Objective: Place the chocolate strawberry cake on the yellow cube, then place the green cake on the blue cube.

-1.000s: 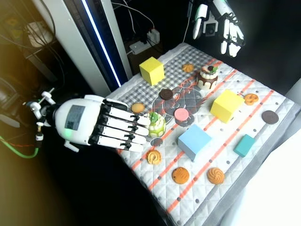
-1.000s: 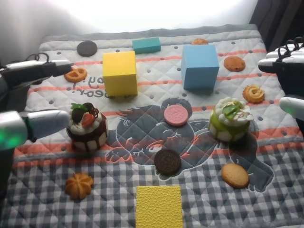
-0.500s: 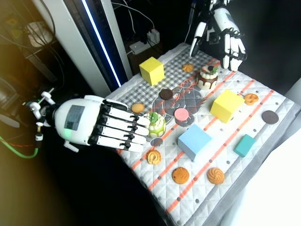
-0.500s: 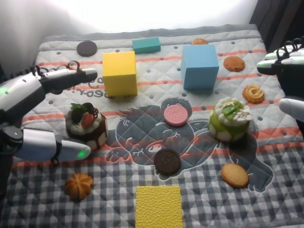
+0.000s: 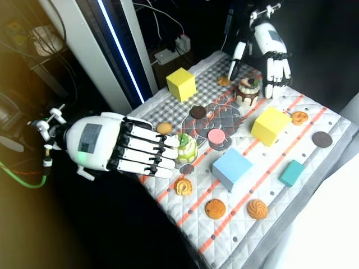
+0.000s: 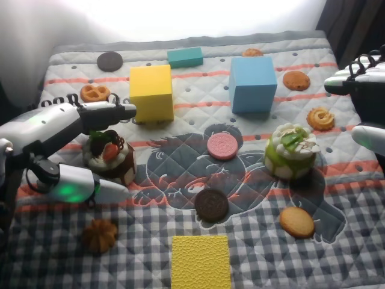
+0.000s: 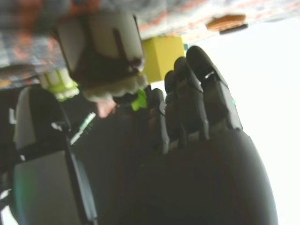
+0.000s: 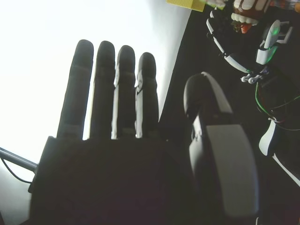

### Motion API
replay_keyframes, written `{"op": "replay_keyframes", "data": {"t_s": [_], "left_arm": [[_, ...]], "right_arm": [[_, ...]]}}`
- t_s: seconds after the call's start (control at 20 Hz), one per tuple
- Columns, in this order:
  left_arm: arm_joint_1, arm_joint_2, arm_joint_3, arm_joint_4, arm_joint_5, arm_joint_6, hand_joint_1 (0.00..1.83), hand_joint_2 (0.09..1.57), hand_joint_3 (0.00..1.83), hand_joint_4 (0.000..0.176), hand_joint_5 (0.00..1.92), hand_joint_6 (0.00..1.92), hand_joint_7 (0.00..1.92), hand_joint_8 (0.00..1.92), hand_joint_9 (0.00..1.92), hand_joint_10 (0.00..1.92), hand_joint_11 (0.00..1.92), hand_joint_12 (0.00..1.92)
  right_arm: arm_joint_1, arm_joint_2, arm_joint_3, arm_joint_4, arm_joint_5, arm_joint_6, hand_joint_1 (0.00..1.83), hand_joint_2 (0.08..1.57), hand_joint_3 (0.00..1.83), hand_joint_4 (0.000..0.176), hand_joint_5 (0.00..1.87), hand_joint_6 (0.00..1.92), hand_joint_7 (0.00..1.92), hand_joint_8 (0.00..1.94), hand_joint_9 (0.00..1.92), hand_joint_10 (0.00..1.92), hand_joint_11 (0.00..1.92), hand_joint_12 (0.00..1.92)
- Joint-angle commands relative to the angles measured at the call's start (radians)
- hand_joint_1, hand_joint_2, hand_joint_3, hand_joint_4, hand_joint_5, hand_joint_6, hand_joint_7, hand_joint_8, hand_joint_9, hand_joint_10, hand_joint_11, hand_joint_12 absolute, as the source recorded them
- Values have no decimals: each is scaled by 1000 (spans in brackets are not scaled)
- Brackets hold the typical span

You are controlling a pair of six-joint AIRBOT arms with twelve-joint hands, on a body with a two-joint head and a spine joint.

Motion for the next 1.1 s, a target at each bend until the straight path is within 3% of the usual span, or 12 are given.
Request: {"op": "replay_keyframes", "data": {"t_s": [0.0, 0.1, 0.2, 0.3, 0.35, 0.4, 0.45, 0.6, 0.7, 0.75, 0.9, 1.05], "left_arm": [[-12, 3, 10, 1, -95, -2, 920, 844, 6, 96, 317, 2, 408, 5, 442, 6, 126, 950], [-13, 0, 14, -5, -94, -2, 897, 854, 0, 98, 328, 2, 436, 6, 461, 8, 98, 1011], [-17, -3, 16, -5, -100, -2, 936, 915, 3, 67, 453, 6, 579, 10, 568, 22, 92, 1107], [-23, -3, 17, -7, -105, -2, 1062, 982, 3, 0, 695, 12, 872, 29, 845, 94, 280, 1224], [-28, -3, 16, -7, -114, -2, 1128, 982, 0, 0, 824, 15, 1061, 28, 987, 222, 430, 1314], [-33, -2, 13, -6, -126, -2, 1252, 1033, 1, 0, 1055, 568, 1127, 593, 997, 716, 607, 1506], [-35, -2, 12, -4, -131, -2, 1274, 1058, 0, 0, 1060, 757, 1105, 785, 959, 1008, 577, 1613], [-55, 0, 6, 12, -154, -2, 1252, 1131, 3, 0, 920, 1031, 946, 1115, 776, 1586, 447, 1914], [-75, -2, 10, 15, -164, -2, 1141, 1117, 0, 0, 975, 973, 956, 1374, 818, 1665, 507, 1921], [-86, -3, 16, 15, -169, -3, 1141, 1117, 0, 0, 975, 973, 956, 1374, 818, 1665, 507, 1921], [-146, -36, 59, 14, -163, -3, 1118, 1124, 3, 0, 959, 1001, 1036, 1085, 884, 1480, 469, 1907], [-244, -105, 150, -6, -111, -3, 1232, 1119, 1, 0, 955, 983, 974, 1073, 904, 1458, 575, 1854]], "right_arm": [[12, 1, 3, 19, 119, 5, 404, 1334, 1, 0, 545, 3, 554, 2, 499, 7, 453, 25], [12, 1, 4, 18, 119, 5, 443, 1331, 0, 0, 553, 4, 571, 6, 521, 11, 466, 28], [12, 0, 4, 18, 119, 5, 432, 1341, 2, 0, 553, 3, 564, 3, 518, 7, 473, 29], [12, 0, 4, 17, 119, 5, 399, 1346, 3, 0, 552, 1, 566, 2, 518, 3, 472, 25], [12, 0, 4, 17, 119, 5, 423, 1346, 1, 0, 553, 1, 575, 3, 528, 5, 481, 27], [11, 0, 4, 17, 119, 5, 428, 1350, 3, 0, 546, 0, 576, 3, 536, 7, 488, 30], [10, -1, 4, 17, 119, 5, 430, 1350, 2, 0, 540, 0, 578, 4, 538, 7, 485, 28], [8, -1, 4, 16, 119, 5, 408, 1344, 0, 0, 548, 3, 588, 5, 544, 6, 487, 26], [8, -1, 4, 16, 119, 5, 382, 1344, 1, 0, 536, 0, 584, 1, 529, 1, 471, 18], [8, -1, 4, 16, 119, 5, 382, 1344, 1, 0, 536, 0, 584, 1, 529, 1, 471, 18], [8, -3, 5, 16, 119, 5, 424, 1346, 0, 0, 555, 6, 592, 3, 546, 6, 506, 31], [8, -6, 7, 16, 119, 5, 479, 1347, 0, 0, 555, 2, 602, 3, 557, 6, 508, 29]]}}
